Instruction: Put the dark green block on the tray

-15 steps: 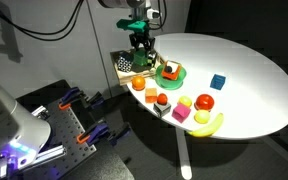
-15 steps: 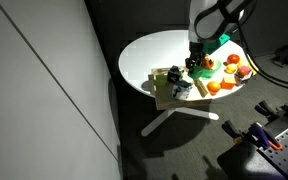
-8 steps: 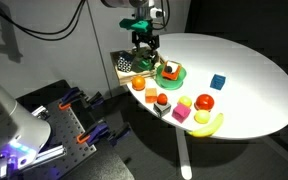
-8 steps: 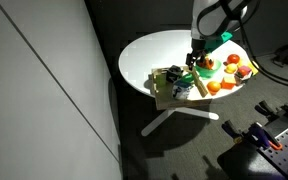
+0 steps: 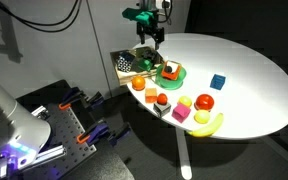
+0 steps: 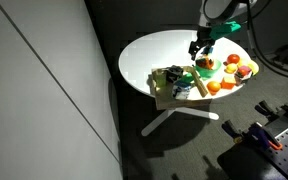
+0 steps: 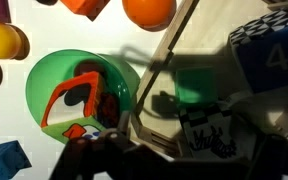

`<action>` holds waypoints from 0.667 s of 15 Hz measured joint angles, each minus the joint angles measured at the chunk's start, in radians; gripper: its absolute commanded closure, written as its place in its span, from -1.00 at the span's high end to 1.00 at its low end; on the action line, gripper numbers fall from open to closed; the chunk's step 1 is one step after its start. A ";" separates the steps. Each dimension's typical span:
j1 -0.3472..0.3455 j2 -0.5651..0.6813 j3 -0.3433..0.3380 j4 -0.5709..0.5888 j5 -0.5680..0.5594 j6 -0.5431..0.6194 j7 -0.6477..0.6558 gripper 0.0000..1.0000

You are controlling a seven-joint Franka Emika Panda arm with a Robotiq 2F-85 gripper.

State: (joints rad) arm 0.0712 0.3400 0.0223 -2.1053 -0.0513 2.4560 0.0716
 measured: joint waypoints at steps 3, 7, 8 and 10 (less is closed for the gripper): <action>-0.004 -0.049 -0.003 -0.024 0.009 -0.044 0.007 1.00; -0.005 -0.118 -0.010 -0.055 0.009 -0.137 0.016 1.00; -0.005 -0.135 -0.011 -0.061 0.009 -0.165 0.017 1.00; -0.006 -0.169 -0.015 -0.072 0.009 -0.226 0.019 1.00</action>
State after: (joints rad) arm 0.0656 0.1713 0.0078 -2.1772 -0.0422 2.2304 0.0906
